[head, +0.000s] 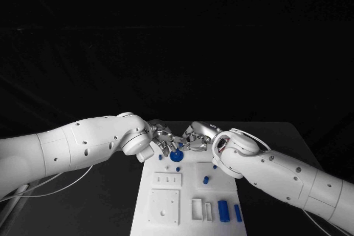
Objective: Assemble the parts on the task board
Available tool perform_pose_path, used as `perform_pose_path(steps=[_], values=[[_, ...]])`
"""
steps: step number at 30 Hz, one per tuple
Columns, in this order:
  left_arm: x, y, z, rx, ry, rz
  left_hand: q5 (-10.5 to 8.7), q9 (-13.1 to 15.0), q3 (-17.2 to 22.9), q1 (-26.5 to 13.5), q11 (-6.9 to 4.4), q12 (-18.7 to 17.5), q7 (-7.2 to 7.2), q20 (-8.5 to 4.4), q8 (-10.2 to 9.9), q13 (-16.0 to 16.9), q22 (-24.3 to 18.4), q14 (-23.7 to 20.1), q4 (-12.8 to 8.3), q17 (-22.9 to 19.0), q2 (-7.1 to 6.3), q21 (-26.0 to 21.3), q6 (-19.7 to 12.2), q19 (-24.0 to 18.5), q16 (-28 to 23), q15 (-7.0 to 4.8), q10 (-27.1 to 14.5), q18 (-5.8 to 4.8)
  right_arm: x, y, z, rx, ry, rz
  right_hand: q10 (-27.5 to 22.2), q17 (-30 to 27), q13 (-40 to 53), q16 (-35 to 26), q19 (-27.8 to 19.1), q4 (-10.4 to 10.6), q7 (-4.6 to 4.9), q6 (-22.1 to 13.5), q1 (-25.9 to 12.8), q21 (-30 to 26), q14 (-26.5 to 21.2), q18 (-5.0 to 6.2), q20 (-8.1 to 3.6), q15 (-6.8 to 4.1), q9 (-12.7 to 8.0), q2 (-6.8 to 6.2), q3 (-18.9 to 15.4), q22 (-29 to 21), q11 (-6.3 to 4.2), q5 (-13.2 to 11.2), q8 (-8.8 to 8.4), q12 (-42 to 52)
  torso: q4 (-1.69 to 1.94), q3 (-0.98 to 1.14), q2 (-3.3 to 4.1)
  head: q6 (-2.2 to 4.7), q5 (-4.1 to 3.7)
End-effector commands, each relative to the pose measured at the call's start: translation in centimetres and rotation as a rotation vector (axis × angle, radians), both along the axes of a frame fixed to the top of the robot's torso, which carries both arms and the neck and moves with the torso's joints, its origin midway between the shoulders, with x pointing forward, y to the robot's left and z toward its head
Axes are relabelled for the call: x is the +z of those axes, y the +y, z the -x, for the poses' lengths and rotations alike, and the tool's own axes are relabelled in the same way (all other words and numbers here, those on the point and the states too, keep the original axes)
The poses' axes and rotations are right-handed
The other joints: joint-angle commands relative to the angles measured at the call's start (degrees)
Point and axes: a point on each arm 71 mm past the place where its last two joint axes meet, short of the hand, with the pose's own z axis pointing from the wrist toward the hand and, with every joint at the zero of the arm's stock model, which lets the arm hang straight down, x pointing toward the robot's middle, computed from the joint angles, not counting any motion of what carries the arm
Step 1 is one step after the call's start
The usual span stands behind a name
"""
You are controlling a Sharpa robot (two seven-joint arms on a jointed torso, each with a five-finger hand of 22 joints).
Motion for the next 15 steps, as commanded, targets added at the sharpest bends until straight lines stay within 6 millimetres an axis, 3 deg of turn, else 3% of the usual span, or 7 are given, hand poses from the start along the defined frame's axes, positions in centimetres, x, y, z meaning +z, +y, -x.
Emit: perform_pose_path(steps=[1, 4, 15], values=[[-0.06, -0.36, 0.14, -0.030, 0.007, -0.012, 2.08, 0.2, 0.0, 0.2, -0.27, 0.1, -0.40, -0.03, -0.1, -0.1, 0.1, -0.3, -0.8, 0.1, 0.69, 0.4, -0.1, -0.3, 0.4, 0.00, 0.1, -0.62, -0.01, 0.26, 0.13, 0.018, 0.001, 0.012, 0.2, 0.0, 0.1, -0.1, 2.1, 0.3, -0.05, -0.2, -0.2, -0.2, 0.1, 0.35, -0.32, -0.32, 0.1, 0.00, 0.0, 4.6, -0.36, 0.2, 0.23, -0.2, 0.04, 0.01, 0.04, -0.01, -0.06], [-0.09, -0.38, 0.13, -0.036, 0.008, -0.016, 2.55, 0.2, -0.4, 0.4, -0.28, 0.1, -0.47, -0.02, -0.1, -0.3, 0.4, -0.5, -1.9, 0.0, 1.26, 0.4, -0.2, -0.4, 0.5, 0.01, 0.0, -0.63, -0.01, 0.30, 0.15, 0.021, 0.001, 0.012, 0.2, 0.0, 0.1, -0.1, 2.1, 0.3, -0.05, -0.2, -0.2, -0.2, 0.1, 0.35, -0.32, -0.32, 0.1, 0.00, 0.0, 4.6, -0.36, 0.2, 0.23, -0.2, 0.04, 0.02, 0.05, 0.00, -0.09], [-0.26, -0.58, 0.13, -0.046, 0.012, -0.027, 2.59, 0.0, 0.0, 1.4, -0.30, 0.0, -0.56, -0.02, -0.1, -0.4, 0.5, -0.6, -2.7, 0.0, 2.07, 0.4, -0.1, -0.5, 0.5, 0.00, 0.0, -0.64, -0.02, 0.42, 0.19, 0.027, 0.003, 0.013, 0.1, 0.0, 0.1, -0.2, 2.1, 0.4, -0.07, -0.1, -0.2, -0.3, 0.1, 0.36, -0.32, -0.32, 0.1, 0.04, -0.2, 4.6, -0.37, 0.2, 0.24, -0.2, 0.02, 0.02, 0.08, -0.20, -0.22]])
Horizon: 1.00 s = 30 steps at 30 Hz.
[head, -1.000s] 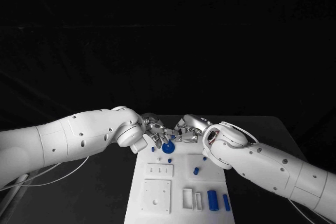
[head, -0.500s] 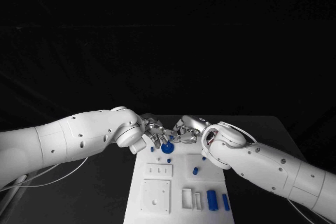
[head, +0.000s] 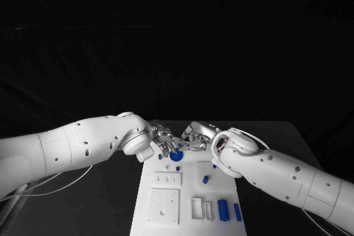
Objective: Assemble the parts on the task board
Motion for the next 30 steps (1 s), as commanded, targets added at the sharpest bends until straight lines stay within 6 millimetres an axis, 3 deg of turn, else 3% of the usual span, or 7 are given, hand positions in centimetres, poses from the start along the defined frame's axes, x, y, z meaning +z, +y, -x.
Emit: perform_pose_path(steps=[1, 6, 10, 18, 20, 21, 30], values=[[-0.13, -0.32, 0.15, -0.026, 0.007, -0.008, 0.55, -0.1, 0.4, 0.6, -0.31, -0.1, -0.42, -0.03, -0.1, -0.1, 0.1, -0.6, -0.6, 0.0, 0.96, 0.2, 0.1, -0.5, 0.4, 0.01, -0.1, -0.64, -0.01, 0.27, 0.13, 0.020, 0.001, 0.011, 0.1, 0.0, 0.1, -0.2, 2.1, 0.2, -0.07, -0.1, -0.2, -0.3, 0.1, 0.37, -0.32, -0.33, 0.1, 0.04, 0.0, 4.6, -0.37, 0.2, 0.25, -0.2, -0.01, 0.00, 0.03, -0.10, -0.09], [-0.11, -0.26, 0.12, -0.022, 0.001, -0.005, 2.27, 0.3, 1.2, 1.0, -0.37, -0.1, -0.73, -0.07, 0.0, -0.2, 0.3, -0.6, -1.5, 0.0, 1.91, 0.2, 0.5, -0.6, 0.5, -0.04, 0.0, -0.66, -0.08, 0.25, 0.11, 0.022, 0.005, 0.015, 0.1, 0.0, 0.1, -0.2, 2.1, 0.2, -0.07, -0.1, -0.2, -0.3, 0.1, 0.37, -0.32, -0.33, 0.1, 0.04, 0.0, 4.6, -0.37, 0.2, 0.25, -0.2, 0.07, 0.00, 0.00, -0.15, -0.20], [-0.11, -0.41, 0.15, -0.027, 0.000, -0.001, 6.48, 2.9, 3.2, 1.5, -0.43, -0.2, -1.18, -0.15, 0.2, -0.4, 0.6, -0.7, -2.6, 0.1, 2.91, 0.4, 0.7, -0.7, 0.7, -0.12, 0.1, -0.67, -0.16, 0.32, 0.10, 0.024, 0.008, 0.017, 0.1, 0.0, 0.1, -0.2, 2.1, 0.2, -0.07, -0.1, -0.2, -0.3, 0.1, 0.37, -0.32, -0.33, 0.1, 0.04, 0.0, 4.6, -0.37, 0.2, 0.25, -0.2, 0.10, 0.01, 0.01, -0.26, -0.23], [-0.24, -0.43, 0.22, -0.028, 0.002, 0.011, 8.89, 8.0, 9.8, 0.6, -0.64, -0.3, -1.36, -0.35, 0.2, -0.4, 1.9, -1.0, -6.8, 0.8, 3.39, 1.4, 0.5, -1.5, 1.3, -0.33, 0.7, -0.55, -0.43, 0.33, 0.00, 0.022, 0.013, 0.022, 0.1, -0.1, 0.1, -0.3, 2.1, 0.3, -0.05, -0.2, -0.1, -0.4, 0.1, 0.37, -0.31, -0.32, 0.1, 0.08, -0.1, 4.6, -0.37, 0.2, 0.23, -0.3, 0.06, 0.01, 0.03, -0.39, -0.23], [-0.26, -0.35, 0.21, -0.024, 0.003, 0.014, 3.65, 9.0, 14.3, 0.9, -0.73, -0.4, -1.20, -0.52, 0.2, -0.5, 2.5, -1.0, -8.5, 1.0, 3.18, 1.9, 0.3, -1.8, 1.3, -0.43, 0.8, -0.43, -0.49, 0.26, -0.04, 0.020, 0.014, 0.024, 0.1, -0.1, 0.1, -0.3, 2.1, 0.3, -0.05, -0.2, -0.1, -0.4, 0.1, 0.37, -0.31, -0.32, 0.1, 0.08, -0.1, 4.6, -0.37, 0.2, 0.23, -0.3, 0.05, 0.02, 0.03, -0.43, -0.19], [-0.27, -0.30, 0.20, -0.022, 0.004, 0.016, 2.91, 10.0, 19.3, -1.3, -0.77, -0.6, -1.05, -0.50, 0.0, -0.6, 3.1, -1.0, -9.2, 1.1, 1.21, 2.6, 0.1, -2.3, 1.5, -0.29, 0.7, -0.41, -0.53, 0.20, -0.07, 0.019, 0.014, 0.025, 0.1, -0.1, 0.1, -0.3, 2.1, 0.3, -0.05, -0.2, -0.1, -0.4, 0.1, 0.37, -0.31, -0.32, 0.1, 0.08, -0.1, 4.6, -0.37, 0.2, 0.23, -0.3, 0.05, 0.03, 0.03, -0.46, -0.19], [-0.44, -0.21, 0.29, -0.028, 0.018, 0.020, 3.93, 13.4, 23.3, -3.0, -1.35, -0.2, -1.44, -0.99, 0.1, -0.3, 5.8, -0.8, -10.7, 2.4, 1.39, 5.3, 2.0, -3.3, 3.2, -1.00, 3.2, -0.16, -0.76, -0.20, -0.33, 0.007, 0.015, 0.029, 0.0, -0.1, 0.0, -0.3, 2.1, 0.3, -0.01, -0.3, -0.1, -0.5, 0.0, 0.40, -0.30, -0.30, 0.1, 0.07, -0.1, 4.6, -0.34, 0.2, 0.23, -0.4, 0.03, 0.03, 0.04, -0.58, -0.13]])
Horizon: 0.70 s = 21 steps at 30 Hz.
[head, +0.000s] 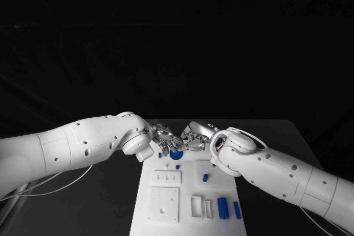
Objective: Assemble the parts on the task board
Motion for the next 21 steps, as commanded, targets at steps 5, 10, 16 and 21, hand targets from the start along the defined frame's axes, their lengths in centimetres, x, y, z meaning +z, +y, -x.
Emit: perform_pose_path(steps=[5, 10, 16, 21], values=[[-0.24, -0.19, 0.21, -0.024, 0.021, 0.013, 0.52, 10.7, 4.5, -0.8, -0.39, 0.4, -1.02, -0.32, -0.1, 0.2, 1.4, -0.2, -4.4, 1.4, -0.06, 1.4, 1.9, -0.6, 2.3, -0.72, 2.1, -0.19, -0.22, -0.42, -0.24, -0.006, 0.001, 0.015, 0.0, -0.1, -0.1, -0.3, 2.1, 0.3, 0.01, -0.4, -0.1, -0.2, 0.1, 0.42, -0.29, -0.30, 0.0, 0.01, -0.2, 4.6, -0.34, 0.1, 0.24, -0.4, -0.08, 0.03, 0.00, -0.16, -0.07], [-0.40, -0.13, 0.24, -0.024, 0.026, 0.012, 0.24, 10.8, 4.3, -0.9, -0.78, 1.5, -1.34, -0.64, -0.1, 0.7, 2.1, 0.1, -4.4, 2.4, -0.12, 2.1, 2.8, -0.2, 4.0, -1.07, 2.7, -0.21, -0.26, -0.59, -0.33, -0.010, -0.001, 0.014, -0.1, -0.1, -0.1, -0.4, 2.1, 0.4, 0.05, -0.5, -0.2, -0.3, 0.1, 0.45, -0.27, -0.28, 0.0, -0.07, -0.3, 4.6, -0.31, 0.0, 0.23, -0.5, -0.07, 0.04, 0.00, -0.28, -0.13], [-0.61, 0.01, 0.30, -0.019, 0.028, 0.011, 0.41, 11.5, 3.8, -1.0, -1.46, 4.5, -1.94, -1.23, 0.0, 2.1, 3.4, 0.3, -4.3, 4.1, -0.29, 3.6, 4.3, 0.1, 7.1, -1.73, 2.9, -0.31, -0.31, -0.84, -0.46, -0.015, -0.003, 0.009, -0.3, -0.3, -0.3, -0.6, 2.1, 0.6, 0.26, -1.3, -0.3, -0.6, 0.0, 0.50, -0.19, -0.18, 0.0, -0.39, -0.6, 4.5, -0.21, 0.0, 0.21, -0.8, -0.08, 0.07, 0.01, -0.45, -0.28], [-0.74, 0.14, 0.33, -0.010, 0.015, 0.009, 1.25, 12.5, 3.9, -1.1, -1.82, 6.2, -2.24, -1.61, 0.0, 2.9, 4.4, 0.4, -4.6, 4.9, -0.49, 4.7, 5.2, 0.2, 8.7, -2.08, 3.0, -0.33, -0.36, -1.07, -0.52, -0.014, -0.003, 0.004, -1.0, -0.8, -0.9, -1.3, 1.9, 1.2, 1.02, -4.0, -0.6, -1.6, -0.2, 0.70, 0.10, 0.19, 0.0, -1.30, -2.5, 4.3, 0.24, 1.1, 0.28, -1.6, -0.06, 0.08, 0.00, -0.57, -0.36]])
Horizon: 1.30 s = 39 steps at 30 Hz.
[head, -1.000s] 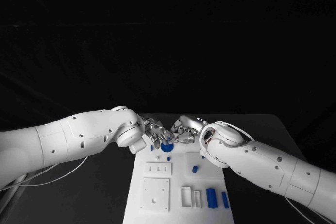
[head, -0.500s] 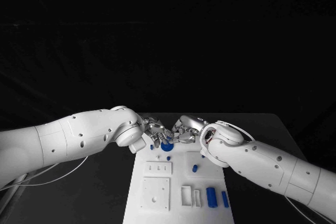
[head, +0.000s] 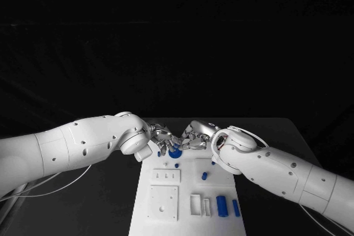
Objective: Assemble the parts on the task board
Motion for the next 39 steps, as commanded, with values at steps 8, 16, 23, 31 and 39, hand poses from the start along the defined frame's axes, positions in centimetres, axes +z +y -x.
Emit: perform_pose_path(steps=[8, 16, 23, 31, 39], values=[[-0.5, 0.5, 0.5, 0.027, -0.055, -0.031, 1.48, 11.9, 2.7, -0.5, -1.02, 3.3, -3.89, -1.04, -0.1, 1.4, 1.8, 1.0, -3.8, 1.1, -0.05, 2.2, 5.1, 0.3, 2.3, -0.93, 2.7, -0.24, -0.3, -2.7, 0.0, -0.016, -0.008, -0.007, -1.7, -1.2, -1.4, -1.5, 1.6, 0.4, 0.98, -3.2, 1.2, -2.6, -0.7, 1.16, 0.60, 0.58, -0.1, -0.85, -4.0, 4.0, 0.58, 2.7, 0.23, -1.5, -0.01, 0.02, -0.06, -0.38, 0.19], [-0.9, 1.5, 1.1, 0.062, -0.084, -0.087, 1.77, 11.5, 2.1, -0.5, -1.96, 8.9, -4.49, -1.99, -0.1, 4.9, 4.2, 1.8, -4.0, 3.2, -0.55, 5.0, 6.4, 0.7, 6.6, -1.95, 2.7, -0.36, -0.7, -6.9, -0.1, -0.081, -0.009, -0.032, -1.6, -1.4, -1.5, -1.6, 1.7, 0.3, 0.92, -3.0, 1.4, -2.9, -0.6, 1.21, 0.58, 0.53, -0.1, -0.66, -3.8, 4.0, 0.51, 3.4, 0.22, -1.5, -0.17, 0.19, -0.19, -0.97, 0.39], [-1.5, 1.8, 2.0, 0.031, -0.110, -0.199, 1.94, 9.5, 1.8, -0.5, -3.23, 15.4, -5.10, -3.12, -0.1, 12.1, 7.1, 2.9, -4.3, 5.2, -0.98, 8.9, 7.8, 1.7, 12.6, -3.12, 2.7, -0.16, -0.4, -10.3, -0.9, -0.164, -0.001, -0.097, -1.5, -1.4, -1.6, -1.5, 1.9, 0.1, 0.84, -2.8, 1.1, -2.9, -0.5, 1.15, 0.48, 0.43, -0.1, -0.68, -3.1, 4.0, 0.40, 4.5, 0.22, -1.4, -0.17, 0.42, -0.26, -1.82, 0.21], [-2.8, 1.7, 2.7, 0.042, -0.119, -0.263, 1.89, 8.8, 1.6, -0.8, -3.49, 17.8, -5.61, -3.64, 0.0, 15.6, 9.7, 3.6, -4.3, 5.8, -0.91, 5.8, 9.4, 4.4, 14.4, -3.62, 2.8, -0.64, 1.1, -12.6, -1.8, -0.227, -0.010, -0.171, -1.5, -1.4, -1.7, -1.5, 2.0, 0.0, 0.82, -2.7, 0.9, -3.0, -0.4, 1.14, 0.45, 0.40, -0.1, -0.83, -2.9, 4.0, 0.38, 5.4, 0.22, -1.4, -0.26, 0.56, -0.44, -2.63, -0.08], [-4.3, 2.0, 2.9, 0.060, -0.095, -0.282, 1.66, 9.9, 1.5, -1.4, -3.45, 20.1, -6.01, -3.91, 0.0, 16.5, 13.5, 3.8, -4.5, 6.6, -0.43, 4.2, 10.9, 5.1, 15.8, -3.90, 2.8, -0.86, 2.8, -13.5, -2.5, -0.249, -0.029, -0.214, -1.5, -1.5, -1.8, -1.6, 2.0, -0.1, 0.77, -2.6, 0.8, -3.1, -0.4, 1.13, 0.44, 0.39, -0.1, -0.83, -2.8, 4.0, 0.35, 5.8, 0.25, -1.4, -0.02, 0.57, -0.40, -3.57, -0.49]])
